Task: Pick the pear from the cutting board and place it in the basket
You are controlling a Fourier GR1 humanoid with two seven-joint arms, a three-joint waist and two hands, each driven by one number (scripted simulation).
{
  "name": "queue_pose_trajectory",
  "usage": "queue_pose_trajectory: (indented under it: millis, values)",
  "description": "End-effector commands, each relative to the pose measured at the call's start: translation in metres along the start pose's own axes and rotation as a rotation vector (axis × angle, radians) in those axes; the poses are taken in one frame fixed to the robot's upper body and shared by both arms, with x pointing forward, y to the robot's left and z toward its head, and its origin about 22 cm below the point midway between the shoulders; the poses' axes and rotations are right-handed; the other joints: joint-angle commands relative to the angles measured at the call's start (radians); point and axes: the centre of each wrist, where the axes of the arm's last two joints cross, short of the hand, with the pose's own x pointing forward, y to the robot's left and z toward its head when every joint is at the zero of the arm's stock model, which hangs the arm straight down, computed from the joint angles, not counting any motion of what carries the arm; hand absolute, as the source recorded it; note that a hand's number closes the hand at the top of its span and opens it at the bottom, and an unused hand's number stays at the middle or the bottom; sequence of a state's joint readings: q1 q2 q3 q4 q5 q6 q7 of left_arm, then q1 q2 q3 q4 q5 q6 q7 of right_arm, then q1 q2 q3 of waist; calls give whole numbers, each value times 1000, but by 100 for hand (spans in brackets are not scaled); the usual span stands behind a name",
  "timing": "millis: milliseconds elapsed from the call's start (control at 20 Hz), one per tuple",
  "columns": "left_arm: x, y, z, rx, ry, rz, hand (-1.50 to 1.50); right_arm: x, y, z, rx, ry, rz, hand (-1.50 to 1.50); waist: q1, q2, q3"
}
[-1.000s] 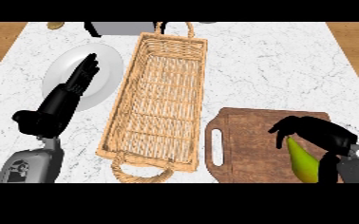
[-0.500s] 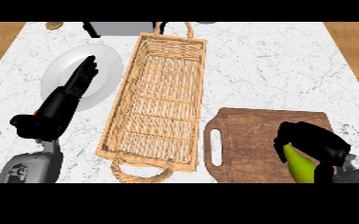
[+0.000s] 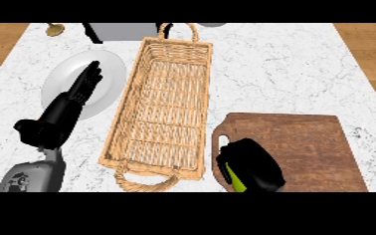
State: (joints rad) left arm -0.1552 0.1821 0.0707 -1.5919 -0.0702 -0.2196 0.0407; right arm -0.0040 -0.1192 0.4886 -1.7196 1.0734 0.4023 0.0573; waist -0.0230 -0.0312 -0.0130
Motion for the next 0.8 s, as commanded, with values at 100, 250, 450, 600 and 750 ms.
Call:
queue_pose_trajectory:
  millis: [100, 250, 450, 600, 750]
  values:
    - [-2, 3, 2, -3, -4, 16, 0, 78, 24, 9, -141, 23, -186, 150, 12, 9, 13]
    - [3, -1, -2, -2, -11, 8, 0, 104, 18, 23, -291, -36, -334, 150, 10, 8, 18]
    - [0, 6, -1, 4, -2, 6, 0, 142, 7, 46, -475, -113, -450, 150, 1, 4, 13]
    - [-2, -1, -1, -5, 5, 2, 0, 148, 4, 45, -538, -109, -485, 150, -1, 1, 11]
    - [-3, 5, 2, -1, 8, 1, 0, 154, 4, 44, -582, -79, -514, 150, 6, 1, 8]
